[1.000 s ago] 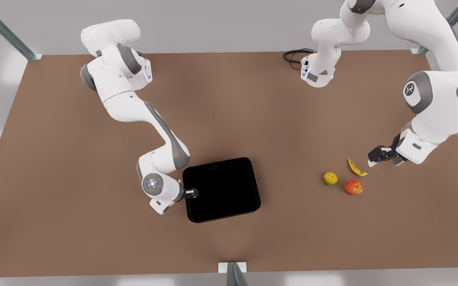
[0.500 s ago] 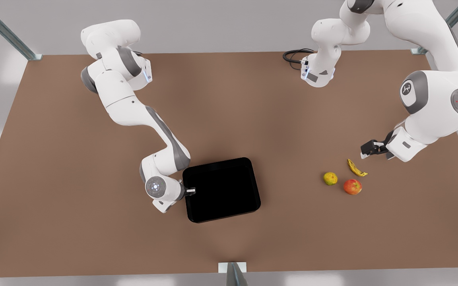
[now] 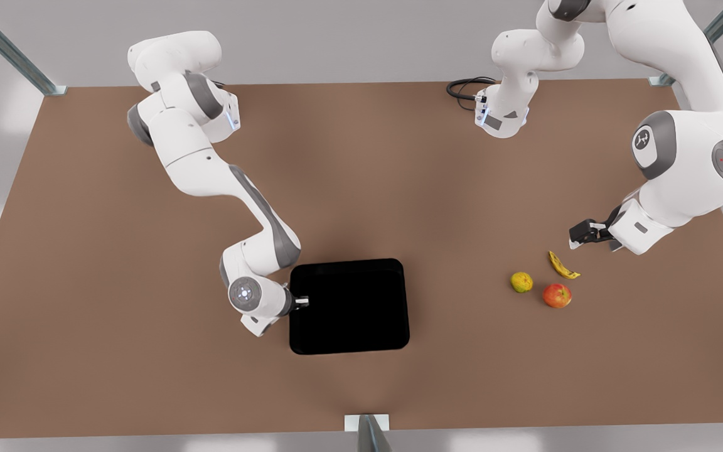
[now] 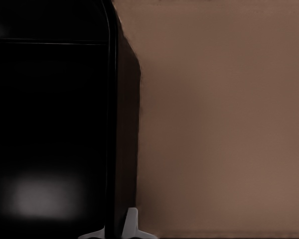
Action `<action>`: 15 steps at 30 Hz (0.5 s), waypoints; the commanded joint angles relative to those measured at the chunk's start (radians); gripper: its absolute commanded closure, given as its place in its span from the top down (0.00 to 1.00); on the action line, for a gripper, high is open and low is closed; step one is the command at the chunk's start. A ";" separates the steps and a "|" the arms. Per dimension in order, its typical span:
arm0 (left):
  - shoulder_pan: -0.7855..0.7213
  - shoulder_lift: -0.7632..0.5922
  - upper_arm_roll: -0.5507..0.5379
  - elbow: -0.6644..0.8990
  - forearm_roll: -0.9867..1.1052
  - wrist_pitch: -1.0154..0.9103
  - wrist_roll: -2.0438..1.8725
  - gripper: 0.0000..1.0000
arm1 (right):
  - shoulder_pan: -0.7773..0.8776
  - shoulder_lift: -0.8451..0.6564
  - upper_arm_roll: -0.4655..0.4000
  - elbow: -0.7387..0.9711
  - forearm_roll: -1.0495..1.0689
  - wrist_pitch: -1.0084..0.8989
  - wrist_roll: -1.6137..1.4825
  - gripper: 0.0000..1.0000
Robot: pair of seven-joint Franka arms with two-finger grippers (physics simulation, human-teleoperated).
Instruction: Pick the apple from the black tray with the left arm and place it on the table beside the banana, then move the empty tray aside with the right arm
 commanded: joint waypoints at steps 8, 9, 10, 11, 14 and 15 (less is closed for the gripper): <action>-0.006 -0.004 0.000 0.000 0.001 -0.012 0.010 1.00 | -0.025 -0.085 0.023 0.002 0.000 -0.205 -0.107 0.21; -0.006 -0.004 0.000 0.000 0.001 -0.012 0.010 1.00 | -0.034 -0.093 0.023 0.002 0.000 -0.227 -0.122 0.21; -0.006 -0.004 -0.002 0.000 0.001 -0.010 0.010 1.00 | -0.042 -0.105 0.020 0.002 0.003 -0.269 -0.150 0.22; -0.006 -0.004 0.000 0.000 0.001 -0.012 0.010 1.00 | -0.057 -0.115 0.018 0.002 0.003 -0.300 -0.183 0.21; -0.006 -0.004 0.000 0.000 0.001 -0.010 0.010 1.00 | -0.113 -0.162 -0.003 0.002 0.004 -0.457 -0.301 0.22; -0.006 -0.005 0.000 0.000 0.001 -0.010 0.010 1.00 | -0.136 -0.176 -0.011 0.002 0.004 -0.515 -0.360 0.22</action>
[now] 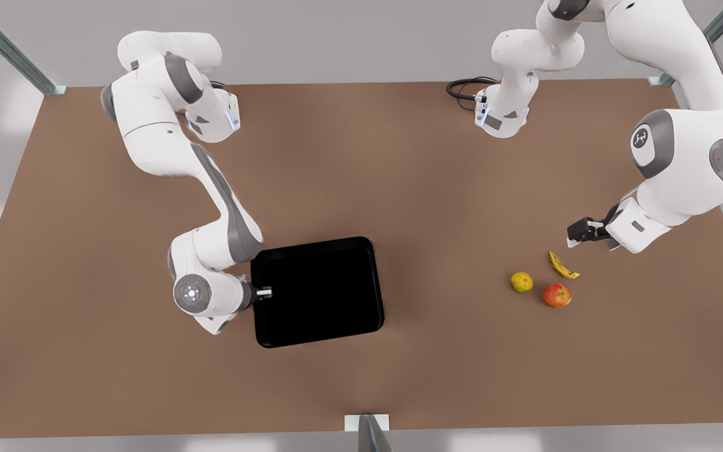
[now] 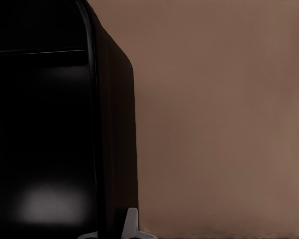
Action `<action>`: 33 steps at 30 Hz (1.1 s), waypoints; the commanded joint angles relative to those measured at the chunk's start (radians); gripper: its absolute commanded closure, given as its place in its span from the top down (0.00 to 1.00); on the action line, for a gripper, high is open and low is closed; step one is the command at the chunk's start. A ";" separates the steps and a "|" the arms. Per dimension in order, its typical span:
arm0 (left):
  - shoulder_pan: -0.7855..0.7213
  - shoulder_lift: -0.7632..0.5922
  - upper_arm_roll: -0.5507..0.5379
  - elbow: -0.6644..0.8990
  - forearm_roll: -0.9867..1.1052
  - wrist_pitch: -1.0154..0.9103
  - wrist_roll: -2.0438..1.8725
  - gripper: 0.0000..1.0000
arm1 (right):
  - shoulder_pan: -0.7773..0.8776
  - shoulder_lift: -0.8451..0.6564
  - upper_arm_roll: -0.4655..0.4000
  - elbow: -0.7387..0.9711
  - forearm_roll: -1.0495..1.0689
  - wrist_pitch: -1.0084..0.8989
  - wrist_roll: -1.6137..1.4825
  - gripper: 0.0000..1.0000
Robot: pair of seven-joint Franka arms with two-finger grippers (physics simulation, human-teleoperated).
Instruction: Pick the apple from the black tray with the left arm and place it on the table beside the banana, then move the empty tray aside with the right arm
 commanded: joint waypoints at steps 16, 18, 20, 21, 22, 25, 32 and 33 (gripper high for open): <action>0.000 0.001 0.000 0.001 0.002 -0.001 0.004 1.00 | -0.051 -0.062 -0.424 0.000 0.024 -0.400 -0.913 0.22; 0.000 -0.001 0.000 0.001 0.002 -0.001 0.004 1.00 | -0.053 -0.060 -0.465 0.000 0.024 -0.396 -0.971 0.22; 0.000 -0.001 0.000 0.001 0.004 -0.001 0.004 1.00 | -0.063 -0.057 -0.465 -0.001 0.047 -0.396 -0.974 0.22; 0.000 0.001 0.000 0.001 0.002 -0.001 0.004 1.00 | -0.063 -0.057 -0.464 -0.001 0.047 -0.393 -0.973 0.22; 0.000 0.001 0.000 0.001 0.004 -0.001 0.004 1.00 | -0.063 -0.052 -0.465 -0.001 0.047 -0.389 -0.973 0.22; 0.000 0.004 0.000 0.001 0.002 -0.001 0.004 1.00 | -0.063 -0.026 -0.464 -0.003 0.047 -0.346 -0.967 0.22; 0.000 0.005 0.000 -0.001 0.002 -0.001 0.004 1.00 | -0.076 0.060 -0.470 -0.004 0.042 -0.232 -0.959 0.24; 0.000 0.004 0.000 -0.001 0.004 -0.001 0.004 1.00 | -0.076 0.060 -0.470 -0.004 0.044 -0.232 -0.960 0.35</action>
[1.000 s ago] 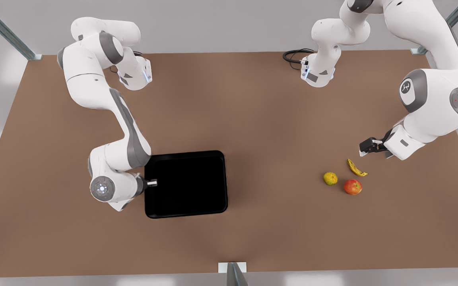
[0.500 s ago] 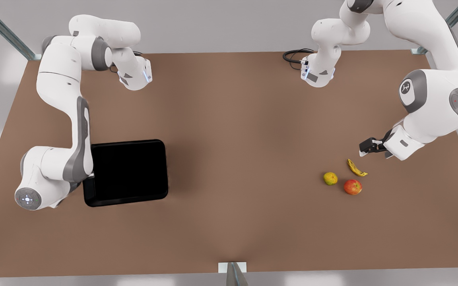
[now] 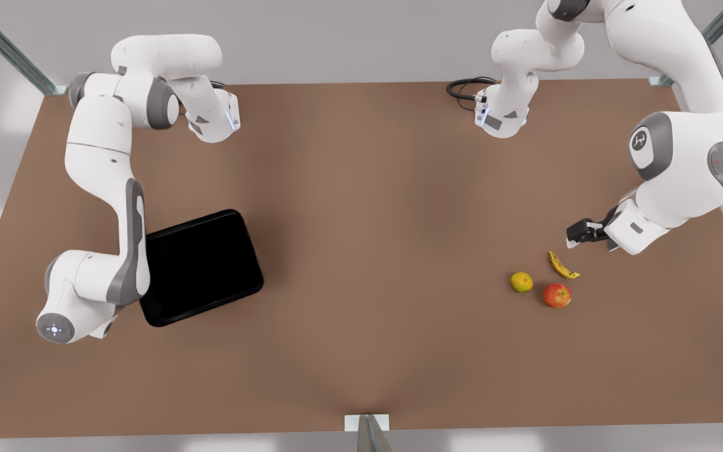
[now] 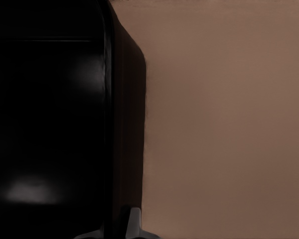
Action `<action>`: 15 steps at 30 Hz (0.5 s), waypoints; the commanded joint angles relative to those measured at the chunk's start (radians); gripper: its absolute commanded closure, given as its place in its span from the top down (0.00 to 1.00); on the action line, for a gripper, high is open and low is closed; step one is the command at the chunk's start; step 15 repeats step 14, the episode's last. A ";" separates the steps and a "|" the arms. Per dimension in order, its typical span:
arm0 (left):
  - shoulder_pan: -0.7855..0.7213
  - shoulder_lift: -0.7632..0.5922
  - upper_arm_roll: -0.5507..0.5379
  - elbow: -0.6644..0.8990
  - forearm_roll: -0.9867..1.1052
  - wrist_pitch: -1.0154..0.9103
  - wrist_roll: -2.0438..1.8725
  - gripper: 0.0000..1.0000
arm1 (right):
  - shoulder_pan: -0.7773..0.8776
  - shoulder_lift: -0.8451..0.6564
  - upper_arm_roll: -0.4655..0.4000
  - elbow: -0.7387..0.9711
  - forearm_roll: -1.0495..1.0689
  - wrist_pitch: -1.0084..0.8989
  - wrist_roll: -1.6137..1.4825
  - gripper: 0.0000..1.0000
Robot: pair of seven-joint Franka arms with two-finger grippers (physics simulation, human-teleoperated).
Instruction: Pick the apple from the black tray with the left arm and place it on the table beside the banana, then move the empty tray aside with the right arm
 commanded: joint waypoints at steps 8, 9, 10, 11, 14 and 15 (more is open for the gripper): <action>0.000 0.000 0.000 0.011 0.001 0.000 0.000 1.00 | 0.016 -0.388 0.083 0.033 0.073 -0.096 0.018 1.00; -0.001 0.001 -0.002 0.016 0.036 0.000 0.001 1.00 | 0.015 -0.389 0.078 0.036 0.073 -0.093 0.018 1.00; -0.028 0.004 -0.006 0.017 0.067 0.000 -0.006 1.00 | 0.015 -0.389 0.076 0.036 0.073 -0.092 0.019 1.00; -0.035 0.011 -0.006 0.020 0.090 0.006 -0.026 1.00 | 0.015 -0.389 0.084 0.036 0.073 -0.093 0.024 1.00; -0.055 0.018 -0.006 0.031 0.095 0.006 -0.023 1.00 | 0.013 -0.389 0.087 0.036 0.073 -0.093 0.044 1.00; -0.055 0.018 -0.006 0.031 0.095 0.006 -0.023 1.00 | 0.013 -0.389 0.087 0.036 0.073 -0.093 0.044 1.00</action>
